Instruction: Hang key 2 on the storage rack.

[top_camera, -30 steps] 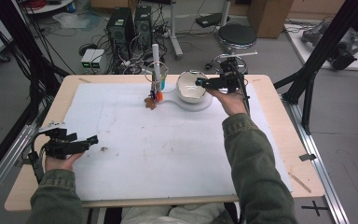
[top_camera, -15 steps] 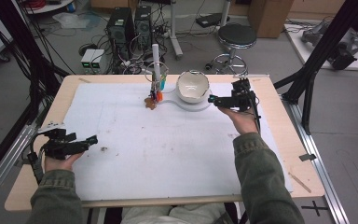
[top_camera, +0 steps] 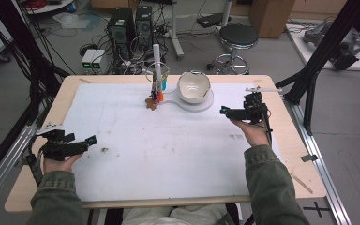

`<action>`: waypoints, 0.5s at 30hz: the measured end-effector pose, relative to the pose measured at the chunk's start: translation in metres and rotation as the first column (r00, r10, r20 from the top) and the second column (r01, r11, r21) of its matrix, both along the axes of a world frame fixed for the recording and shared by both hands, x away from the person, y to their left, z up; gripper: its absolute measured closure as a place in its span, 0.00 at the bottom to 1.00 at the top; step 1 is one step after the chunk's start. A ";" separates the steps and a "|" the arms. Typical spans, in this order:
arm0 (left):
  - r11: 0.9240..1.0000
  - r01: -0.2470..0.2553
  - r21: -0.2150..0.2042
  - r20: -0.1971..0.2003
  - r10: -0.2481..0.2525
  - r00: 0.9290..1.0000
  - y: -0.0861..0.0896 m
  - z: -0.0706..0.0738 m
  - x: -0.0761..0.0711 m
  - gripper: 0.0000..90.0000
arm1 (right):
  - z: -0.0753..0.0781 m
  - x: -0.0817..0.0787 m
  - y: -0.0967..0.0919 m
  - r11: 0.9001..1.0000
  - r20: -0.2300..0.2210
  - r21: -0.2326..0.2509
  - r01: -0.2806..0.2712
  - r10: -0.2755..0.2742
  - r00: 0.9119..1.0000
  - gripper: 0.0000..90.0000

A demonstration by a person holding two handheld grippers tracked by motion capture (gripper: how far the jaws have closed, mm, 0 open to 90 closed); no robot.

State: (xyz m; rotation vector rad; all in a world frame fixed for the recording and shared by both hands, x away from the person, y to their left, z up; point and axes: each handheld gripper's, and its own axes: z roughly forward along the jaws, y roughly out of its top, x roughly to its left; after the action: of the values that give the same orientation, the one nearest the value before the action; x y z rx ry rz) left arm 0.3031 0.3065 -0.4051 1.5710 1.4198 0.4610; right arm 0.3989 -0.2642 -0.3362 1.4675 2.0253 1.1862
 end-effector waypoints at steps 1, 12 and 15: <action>1.000 -0.002 0.000 0.002 0.002 1.000 0.000 0.000 0.000 0.02 | -0.001 -0.001 -0.002 1.000 0.003 0.001 0.003 -0.003 1.000 0.01; 1.000 -0.025 0.005 0.033 0.025 0.999 0.004 0.002 -0.004 0.02 | -0.019 -0.012 -0.014 1.000 0.009 -0.018 0.017 -0.016 1.000 0.01; 0.999 -0.035 0.005 0.040 0.035 0.999 0.006 0.002 -0.005 0.02 | -0.023 -0.014 -0.017 1.000 0.016 -0.019 0.021 -0.021 1.000 0.01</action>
State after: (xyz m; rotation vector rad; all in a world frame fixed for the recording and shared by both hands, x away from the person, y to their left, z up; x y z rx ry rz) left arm 0.2980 0.3125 -0.4033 1.5357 1.4186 0.5146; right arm 0.3846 -0.2808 -0.3595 1.4630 2.0003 1.1635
